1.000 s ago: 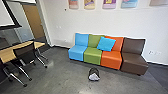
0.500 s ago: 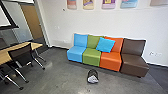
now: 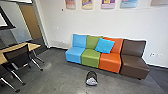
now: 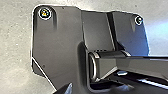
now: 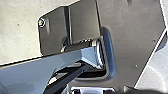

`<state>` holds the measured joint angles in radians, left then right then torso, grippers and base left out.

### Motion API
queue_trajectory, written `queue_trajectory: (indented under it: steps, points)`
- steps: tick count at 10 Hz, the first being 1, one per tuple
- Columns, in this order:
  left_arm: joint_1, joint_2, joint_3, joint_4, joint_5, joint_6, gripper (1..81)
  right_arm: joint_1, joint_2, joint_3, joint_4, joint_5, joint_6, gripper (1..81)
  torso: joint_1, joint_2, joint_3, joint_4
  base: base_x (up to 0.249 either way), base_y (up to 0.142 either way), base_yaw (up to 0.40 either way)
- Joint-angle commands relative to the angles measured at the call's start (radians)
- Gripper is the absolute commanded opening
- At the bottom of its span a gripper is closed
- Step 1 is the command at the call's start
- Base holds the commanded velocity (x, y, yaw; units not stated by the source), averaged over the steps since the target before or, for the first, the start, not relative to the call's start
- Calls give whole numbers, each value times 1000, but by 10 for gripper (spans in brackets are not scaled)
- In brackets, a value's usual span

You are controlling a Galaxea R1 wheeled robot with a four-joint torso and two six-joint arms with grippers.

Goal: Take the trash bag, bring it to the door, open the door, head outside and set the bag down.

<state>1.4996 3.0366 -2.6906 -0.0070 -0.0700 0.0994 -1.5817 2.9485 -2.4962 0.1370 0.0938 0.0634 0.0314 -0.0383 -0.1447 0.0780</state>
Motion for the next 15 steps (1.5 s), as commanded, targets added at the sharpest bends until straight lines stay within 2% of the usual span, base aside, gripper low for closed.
queue_trajectory:
  steps: [1,10,15]
  points:
    - [-26,2,5,10,62,-1,811,30,0,8,-7,-63,-5,811,0,0,0,0,133,-65,0]
    - [-26,1,5,9,61,-1,811,30,2,8,-7,-63,-5,811,0,0,0,0,133,-65,0]
    - [-22,1,5,9,61,-1,811,30,-1,7,-7,-63,-5,811,0,0,0,0,133,0,0]
